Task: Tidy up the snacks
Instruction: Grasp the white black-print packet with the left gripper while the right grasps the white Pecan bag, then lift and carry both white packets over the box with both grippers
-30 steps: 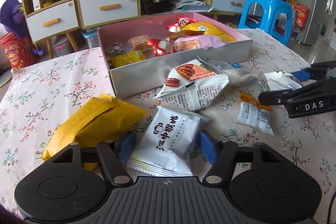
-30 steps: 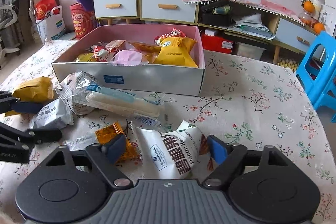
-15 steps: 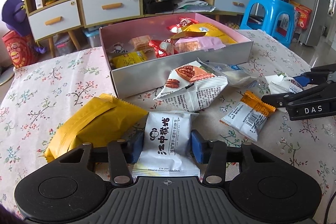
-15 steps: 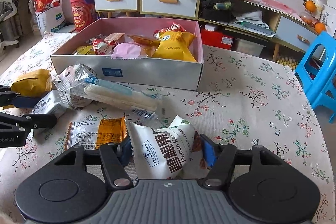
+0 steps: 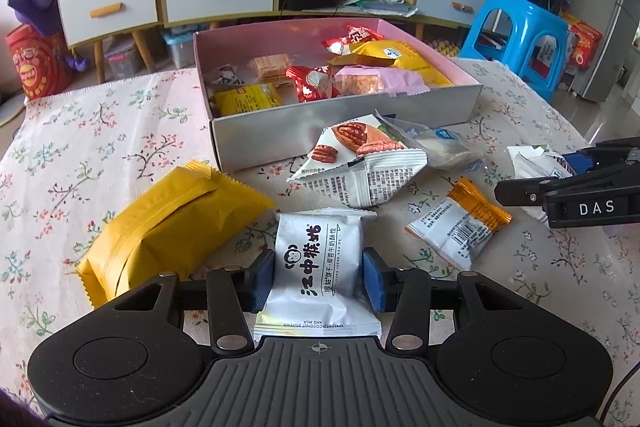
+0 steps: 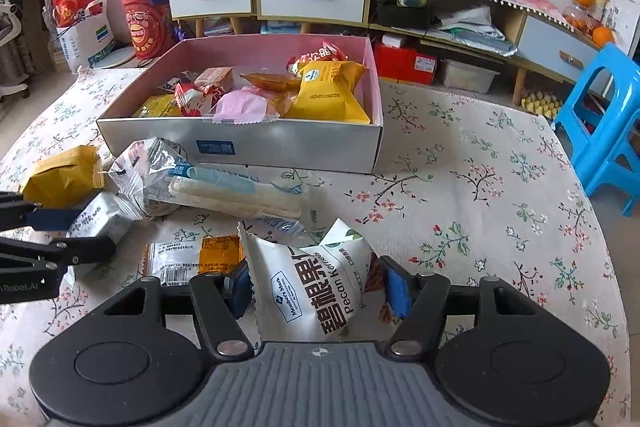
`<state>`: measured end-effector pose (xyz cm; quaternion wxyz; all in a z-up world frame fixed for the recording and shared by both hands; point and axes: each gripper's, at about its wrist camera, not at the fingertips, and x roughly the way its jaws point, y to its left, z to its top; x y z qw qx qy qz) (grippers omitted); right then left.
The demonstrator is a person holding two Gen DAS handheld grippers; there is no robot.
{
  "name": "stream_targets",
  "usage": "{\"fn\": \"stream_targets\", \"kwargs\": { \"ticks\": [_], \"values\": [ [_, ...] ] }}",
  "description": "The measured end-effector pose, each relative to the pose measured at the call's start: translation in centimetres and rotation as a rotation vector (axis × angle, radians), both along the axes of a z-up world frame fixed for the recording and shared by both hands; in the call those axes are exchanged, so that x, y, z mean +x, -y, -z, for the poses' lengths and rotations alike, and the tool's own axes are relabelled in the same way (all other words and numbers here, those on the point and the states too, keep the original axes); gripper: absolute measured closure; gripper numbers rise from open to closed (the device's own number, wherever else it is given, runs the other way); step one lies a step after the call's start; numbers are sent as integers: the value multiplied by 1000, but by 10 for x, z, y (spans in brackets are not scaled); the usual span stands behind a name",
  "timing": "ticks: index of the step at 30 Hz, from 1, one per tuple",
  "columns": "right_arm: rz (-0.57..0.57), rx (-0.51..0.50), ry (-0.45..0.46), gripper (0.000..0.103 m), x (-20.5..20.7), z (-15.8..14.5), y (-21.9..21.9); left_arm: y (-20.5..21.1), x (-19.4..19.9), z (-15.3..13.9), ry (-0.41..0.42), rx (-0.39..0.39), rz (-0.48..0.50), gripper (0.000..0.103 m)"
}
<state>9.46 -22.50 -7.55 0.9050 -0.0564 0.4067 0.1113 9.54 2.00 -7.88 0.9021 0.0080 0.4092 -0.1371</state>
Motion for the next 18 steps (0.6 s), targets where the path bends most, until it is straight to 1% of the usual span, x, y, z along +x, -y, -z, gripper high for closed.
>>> {"fn": "stream_targets", "kwargs": {
  "ticks": [4, 8, 15, 18],
  "values": [
    [25, 11, -38, 50, 3, -5, -2, 0, -1, -2, -29, -25, -8, 60],
    [34, 28, -58, 50, 1, -11, -4, 1, -4, -5, -54, -51, -14, 60],
    [16, 49, -42, 50, -8, -26, -11, -6, -7, -13, -96, -130, -41, 60],
    [7, 61, -43, 50, -9, -29, -15, -8, -9, -20, -102, -153, -50, 60]
  ]
}}
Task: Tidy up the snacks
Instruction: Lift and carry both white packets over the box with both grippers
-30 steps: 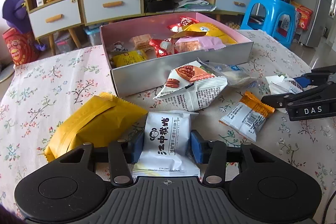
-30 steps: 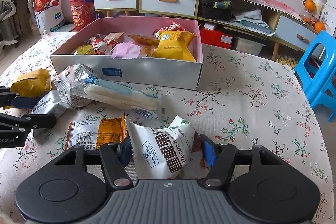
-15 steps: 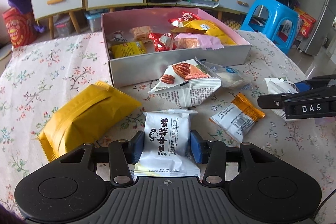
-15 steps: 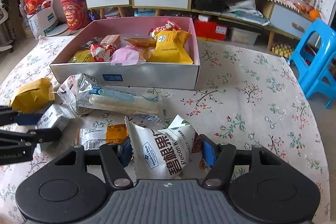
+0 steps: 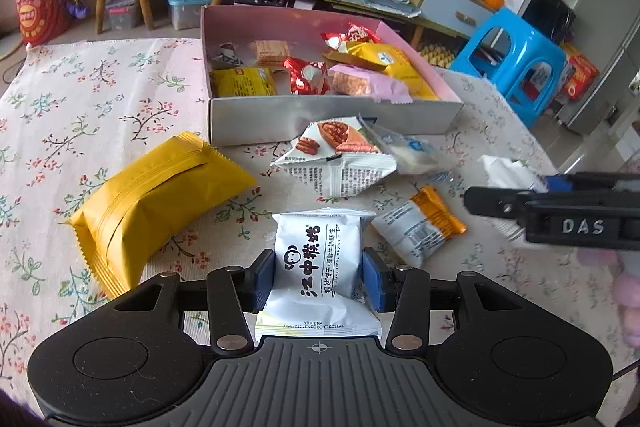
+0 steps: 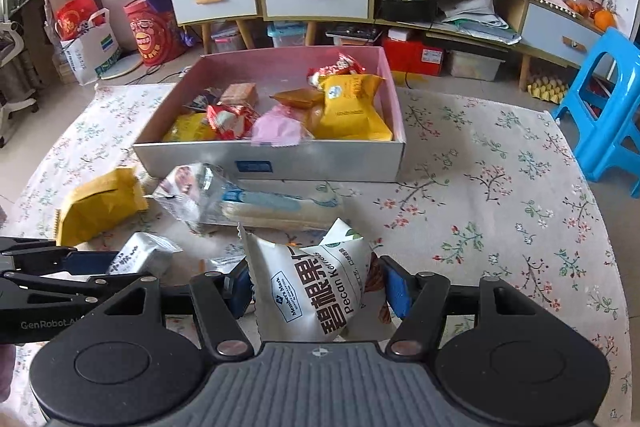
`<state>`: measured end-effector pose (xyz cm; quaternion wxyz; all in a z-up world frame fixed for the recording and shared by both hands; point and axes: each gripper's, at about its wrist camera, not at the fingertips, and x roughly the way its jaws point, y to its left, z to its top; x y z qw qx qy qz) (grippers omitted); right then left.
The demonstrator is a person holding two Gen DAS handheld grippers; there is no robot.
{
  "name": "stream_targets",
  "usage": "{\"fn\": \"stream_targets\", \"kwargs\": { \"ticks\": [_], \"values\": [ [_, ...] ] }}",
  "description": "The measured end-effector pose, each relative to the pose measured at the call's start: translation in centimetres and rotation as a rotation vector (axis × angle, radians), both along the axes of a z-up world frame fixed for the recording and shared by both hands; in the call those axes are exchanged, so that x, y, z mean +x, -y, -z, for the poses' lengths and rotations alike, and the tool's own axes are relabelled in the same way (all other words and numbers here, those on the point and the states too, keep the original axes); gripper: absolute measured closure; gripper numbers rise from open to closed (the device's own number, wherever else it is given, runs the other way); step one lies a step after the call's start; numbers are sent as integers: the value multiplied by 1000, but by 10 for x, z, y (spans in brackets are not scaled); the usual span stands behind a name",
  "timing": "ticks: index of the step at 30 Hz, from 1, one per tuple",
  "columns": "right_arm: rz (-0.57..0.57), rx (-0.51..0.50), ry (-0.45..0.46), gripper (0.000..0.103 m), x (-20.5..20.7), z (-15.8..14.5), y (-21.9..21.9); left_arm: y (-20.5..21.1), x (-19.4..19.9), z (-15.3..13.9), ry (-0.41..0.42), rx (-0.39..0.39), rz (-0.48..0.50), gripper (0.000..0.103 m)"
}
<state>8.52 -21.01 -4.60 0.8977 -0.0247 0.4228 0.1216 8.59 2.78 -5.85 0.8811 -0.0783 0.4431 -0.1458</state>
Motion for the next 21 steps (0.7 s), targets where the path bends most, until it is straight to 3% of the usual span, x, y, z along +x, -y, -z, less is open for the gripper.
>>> {"fn": "stream_targets", "kwargs": {
  "ticks": [10, 21],
  "values": [
    [5, 53, 29, 50, 1, -20, -14, -12, -2, -34, 67, -38, -45, 60],
    [71, 160, 98, 50, 21, -51, -15, -29, 22, -66, 167, -1, -114, 60]
  ]
}}
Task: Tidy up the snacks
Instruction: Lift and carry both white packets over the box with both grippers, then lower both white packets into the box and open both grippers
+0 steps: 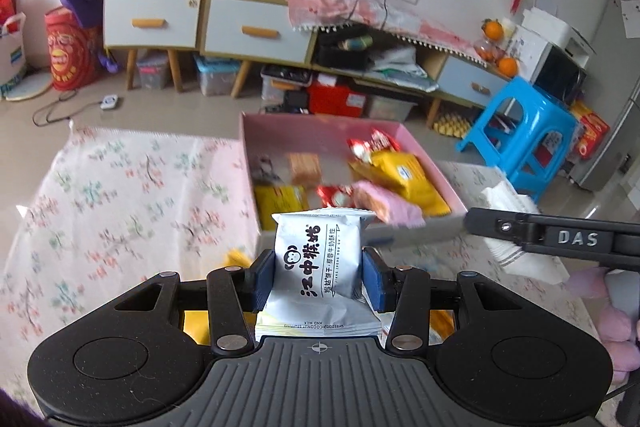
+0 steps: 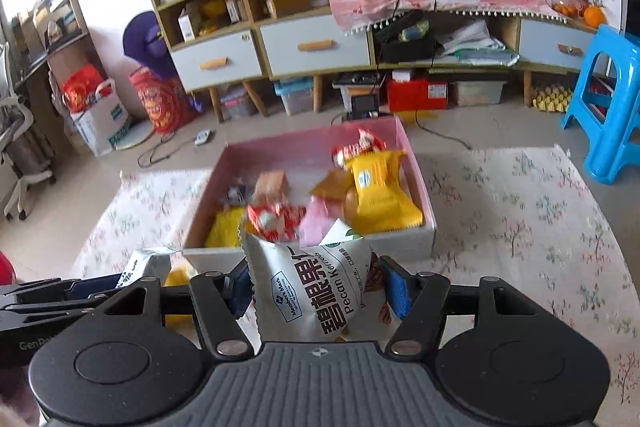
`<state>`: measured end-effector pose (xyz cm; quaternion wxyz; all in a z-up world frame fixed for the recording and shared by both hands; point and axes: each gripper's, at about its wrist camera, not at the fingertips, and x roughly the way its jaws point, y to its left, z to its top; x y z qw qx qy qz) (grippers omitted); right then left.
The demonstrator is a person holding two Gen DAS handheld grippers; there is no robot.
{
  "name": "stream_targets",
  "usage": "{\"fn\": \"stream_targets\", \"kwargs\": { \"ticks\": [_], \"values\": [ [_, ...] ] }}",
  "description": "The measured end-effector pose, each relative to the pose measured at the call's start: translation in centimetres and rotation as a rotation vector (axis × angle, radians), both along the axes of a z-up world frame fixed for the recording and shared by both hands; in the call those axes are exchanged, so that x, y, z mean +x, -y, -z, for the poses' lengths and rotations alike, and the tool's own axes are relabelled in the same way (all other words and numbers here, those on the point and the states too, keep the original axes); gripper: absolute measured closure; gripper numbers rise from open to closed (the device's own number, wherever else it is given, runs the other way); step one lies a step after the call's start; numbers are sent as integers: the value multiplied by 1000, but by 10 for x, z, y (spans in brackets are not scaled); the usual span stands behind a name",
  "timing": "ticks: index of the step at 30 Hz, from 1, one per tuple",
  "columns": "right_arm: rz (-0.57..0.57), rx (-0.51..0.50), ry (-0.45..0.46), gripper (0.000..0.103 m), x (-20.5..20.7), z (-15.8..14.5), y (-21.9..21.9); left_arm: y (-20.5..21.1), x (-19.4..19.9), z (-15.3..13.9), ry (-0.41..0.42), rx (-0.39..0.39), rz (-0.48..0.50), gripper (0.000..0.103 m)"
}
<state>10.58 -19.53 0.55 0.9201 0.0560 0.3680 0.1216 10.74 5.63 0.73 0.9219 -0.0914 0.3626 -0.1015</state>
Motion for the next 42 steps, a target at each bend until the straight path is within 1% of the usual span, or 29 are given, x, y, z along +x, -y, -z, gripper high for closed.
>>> {"fn": "stream_targets", "kwargs": {
  "ticks": [3, 7, 9, 12, 16, 19, 23, 26, 31, 34, 37, 39, 42],
  "values": [
    [7, -2, 17, 50, 8, -5, 0, -11, 10, 0, -2, -6, -15, 60],
    [37, 58, -6, 50, 22, -6, 9, -25, 24, 2, -4, -41, -36, 60],
    [52, 87, -20, 50, 30, -6, 13, -27, 29, 3, 1, -54, -40, 60],
    [66, 100, -27, 50, 42, -3, 13, -23, 40, 8, 9, -56, -39, 60],
    [53, 112, -43, 50, 62, 4, 10, -9, 63, 17, -1, -17, -36, 60],
    [26, 138, -57, 50, 81, 10, 3, 0, 76, 23, 9, 11, -39, 60],
    [8, 147, -77, 50, 102, 20, -6, 5, 87, 32, 18, 27, -41, 60],
    [9, 115, -92, 50, 113, 28, -11, 9, 93, 39, 14, 54, -44, 60],
    [13, 108, -124, 50, 125, 40, -14, 12, 100, 45, 5, 95, -55, 59],
    [-5, 57, -117, 49, 127, 41, -19, 16, 100, 46, 16, 122, -42, 59],
    [-6, 57, -118, 48, 127, 40, -19, 18, 99, 45, 20, 132, -33, 59],
    [2, 64, -118, 45, 127, 39, -18, 17, 98, 45, 24, 125, -28, 54],
    [14, 74, -114, 39, 127, 36, -16, 17, 97, 45, 10, 125, -16, 40]
  ]
}}
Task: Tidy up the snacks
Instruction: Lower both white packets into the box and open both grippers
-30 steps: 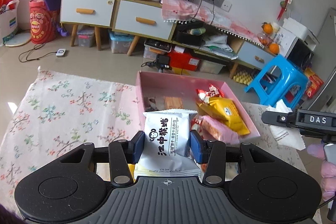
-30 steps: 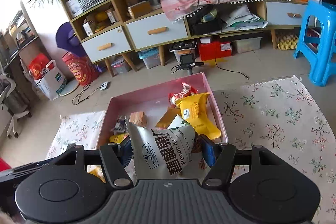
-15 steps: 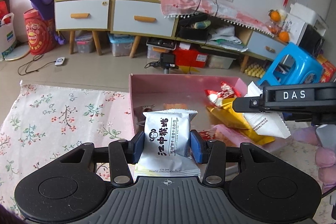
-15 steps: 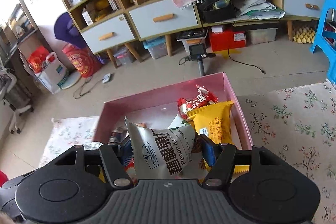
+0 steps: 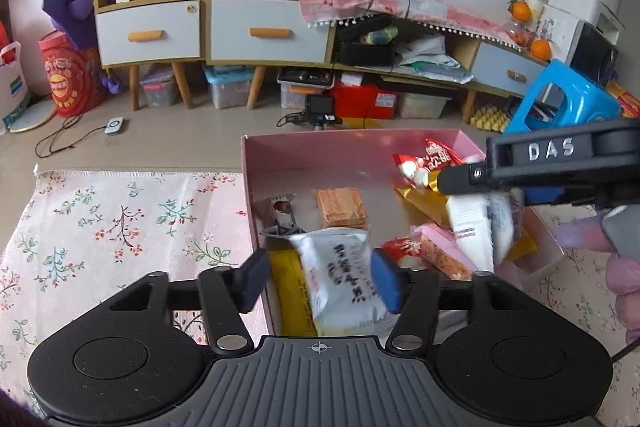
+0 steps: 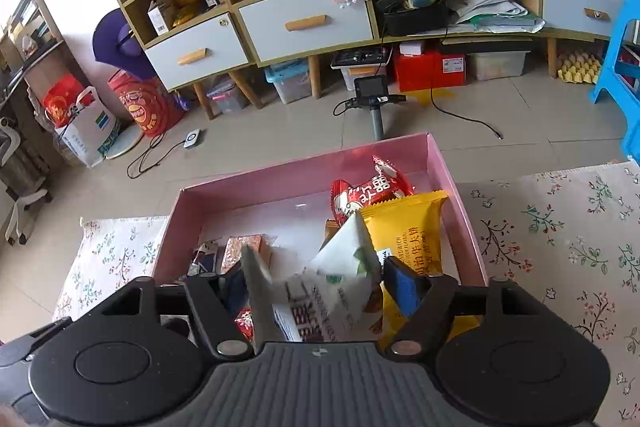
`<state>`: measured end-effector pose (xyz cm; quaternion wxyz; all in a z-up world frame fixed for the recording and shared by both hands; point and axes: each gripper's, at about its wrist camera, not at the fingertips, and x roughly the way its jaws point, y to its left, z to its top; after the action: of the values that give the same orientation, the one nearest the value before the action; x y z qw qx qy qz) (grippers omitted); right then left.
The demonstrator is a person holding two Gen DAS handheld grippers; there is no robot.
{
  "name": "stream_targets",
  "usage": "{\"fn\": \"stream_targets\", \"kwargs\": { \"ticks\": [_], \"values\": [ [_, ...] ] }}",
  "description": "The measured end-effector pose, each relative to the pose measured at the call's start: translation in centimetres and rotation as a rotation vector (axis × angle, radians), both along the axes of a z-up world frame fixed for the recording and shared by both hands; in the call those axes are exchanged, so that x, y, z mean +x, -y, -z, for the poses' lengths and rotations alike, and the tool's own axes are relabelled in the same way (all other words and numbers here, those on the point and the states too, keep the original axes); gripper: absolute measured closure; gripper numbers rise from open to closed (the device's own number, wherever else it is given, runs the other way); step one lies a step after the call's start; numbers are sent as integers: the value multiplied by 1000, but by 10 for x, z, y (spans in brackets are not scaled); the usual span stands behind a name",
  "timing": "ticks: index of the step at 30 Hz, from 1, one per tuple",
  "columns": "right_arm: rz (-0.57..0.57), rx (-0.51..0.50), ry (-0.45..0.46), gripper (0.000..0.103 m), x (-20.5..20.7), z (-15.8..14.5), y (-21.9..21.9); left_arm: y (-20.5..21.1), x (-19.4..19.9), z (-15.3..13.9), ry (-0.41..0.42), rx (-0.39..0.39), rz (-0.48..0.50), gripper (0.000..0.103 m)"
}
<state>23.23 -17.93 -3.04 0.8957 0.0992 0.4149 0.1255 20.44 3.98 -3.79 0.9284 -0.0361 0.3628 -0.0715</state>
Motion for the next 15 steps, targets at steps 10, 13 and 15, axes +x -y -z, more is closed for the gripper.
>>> {"fn": "stream_targets", "kwargs": {
  "ticks": [10, 13, 15],
  "values": [
    [46, 36, 38, 26, -13, -25, 14, -4, -20, -20, 2, -2, -17, 26],
    [46, 34, 53, 24, -22, -33, 17, -5, -28, -25, 1, -6, -19, 26],
    [46, 28, 63, 23, -29, -37, 20, -5, -34, -27, -1, -6, -18, 26]
  ]
}}
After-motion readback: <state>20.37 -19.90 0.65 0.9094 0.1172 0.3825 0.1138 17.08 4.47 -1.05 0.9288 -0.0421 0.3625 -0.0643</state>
